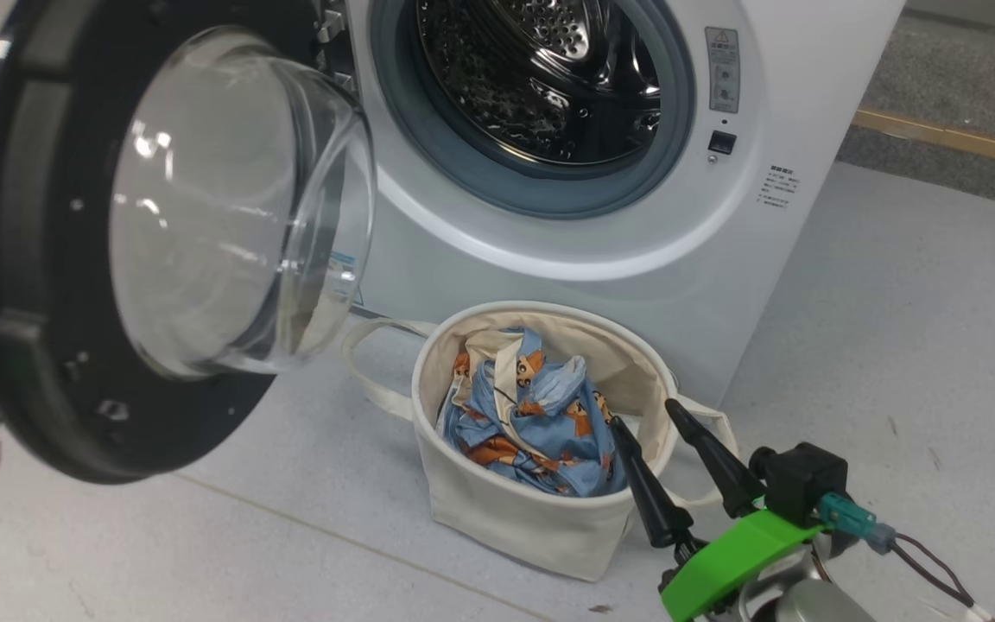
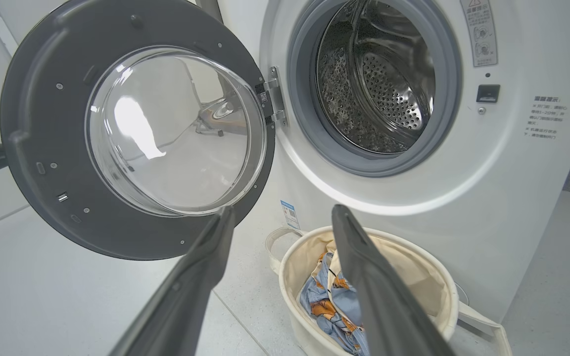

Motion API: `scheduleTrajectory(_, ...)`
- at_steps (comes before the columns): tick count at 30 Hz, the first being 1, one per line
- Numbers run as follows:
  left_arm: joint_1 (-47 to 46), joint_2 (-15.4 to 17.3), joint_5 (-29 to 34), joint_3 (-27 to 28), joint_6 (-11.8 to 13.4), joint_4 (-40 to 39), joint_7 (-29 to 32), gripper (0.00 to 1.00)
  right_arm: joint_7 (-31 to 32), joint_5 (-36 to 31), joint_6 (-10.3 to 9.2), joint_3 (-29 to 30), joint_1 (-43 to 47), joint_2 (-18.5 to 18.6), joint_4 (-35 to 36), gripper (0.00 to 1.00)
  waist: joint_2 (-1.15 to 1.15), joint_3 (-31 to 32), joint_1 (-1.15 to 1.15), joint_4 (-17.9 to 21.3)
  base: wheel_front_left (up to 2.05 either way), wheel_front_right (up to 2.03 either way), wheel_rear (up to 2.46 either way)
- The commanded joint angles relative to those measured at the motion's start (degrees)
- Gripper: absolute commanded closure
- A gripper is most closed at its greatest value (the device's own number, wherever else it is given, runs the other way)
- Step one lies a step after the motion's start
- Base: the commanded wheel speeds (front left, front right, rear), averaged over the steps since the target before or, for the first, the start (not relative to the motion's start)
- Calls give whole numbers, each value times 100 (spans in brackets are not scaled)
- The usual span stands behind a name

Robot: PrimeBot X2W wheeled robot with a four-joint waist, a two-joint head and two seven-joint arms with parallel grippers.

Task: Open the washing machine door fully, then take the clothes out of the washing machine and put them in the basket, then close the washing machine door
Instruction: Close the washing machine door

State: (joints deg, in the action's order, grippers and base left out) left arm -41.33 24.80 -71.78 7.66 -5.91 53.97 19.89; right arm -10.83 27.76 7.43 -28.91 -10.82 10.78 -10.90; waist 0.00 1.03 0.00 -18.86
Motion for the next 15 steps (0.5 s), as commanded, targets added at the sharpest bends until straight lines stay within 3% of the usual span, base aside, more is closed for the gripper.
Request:
scheduleTrajectory(1,-204,141,-63,42,-65,-259,95,100,-58,-2,6,-67,-59,-45,167,0,0,12,0,-17,0,0,0)
scheduleTrajectory(8,141,-160,-119,-178,-127,-943,365,100,-153,30,6,-84,-49,-135,70,0,0,78,0,34,0,0,0)
scheduleTrajectory(15,996,-674,14,-577,-103,-2499,409,100,-235,48,6,-71,-14,-202,-33,0,0,122,0,297,0,0,0)
